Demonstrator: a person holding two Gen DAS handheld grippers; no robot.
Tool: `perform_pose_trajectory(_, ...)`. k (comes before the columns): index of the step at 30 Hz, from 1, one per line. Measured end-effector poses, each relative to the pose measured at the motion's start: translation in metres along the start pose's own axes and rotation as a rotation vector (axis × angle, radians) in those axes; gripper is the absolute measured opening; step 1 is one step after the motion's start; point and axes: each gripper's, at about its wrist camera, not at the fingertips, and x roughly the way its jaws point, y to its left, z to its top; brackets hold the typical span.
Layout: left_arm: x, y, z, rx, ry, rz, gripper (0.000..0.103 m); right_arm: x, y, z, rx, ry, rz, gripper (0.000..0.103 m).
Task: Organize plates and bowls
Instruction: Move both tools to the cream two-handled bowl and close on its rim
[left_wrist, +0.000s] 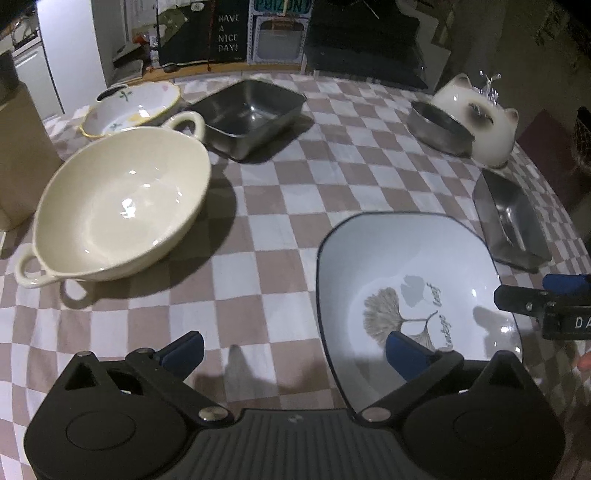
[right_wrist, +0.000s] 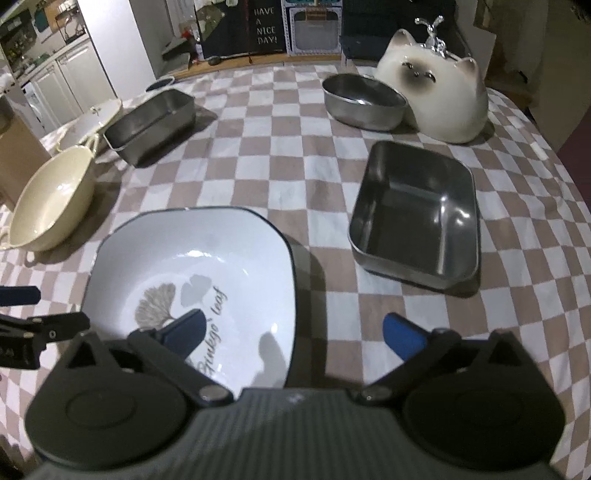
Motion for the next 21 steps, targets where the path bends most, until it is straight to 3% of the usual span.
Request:
perform_pose_trajectory(11,-0.032,0.050,0.009,-0.226,-0.075,-0.062,0.103,-0.012,0.009,0.028,0.097,-0.119,0.067,0.103)
perform_pose_trajectory(21,-0.053,0.128,0.009,-0.465,-0.143,-0.061,0.103,0.006,0.035,0.061,0.119,-0.169,0.086,0.103)
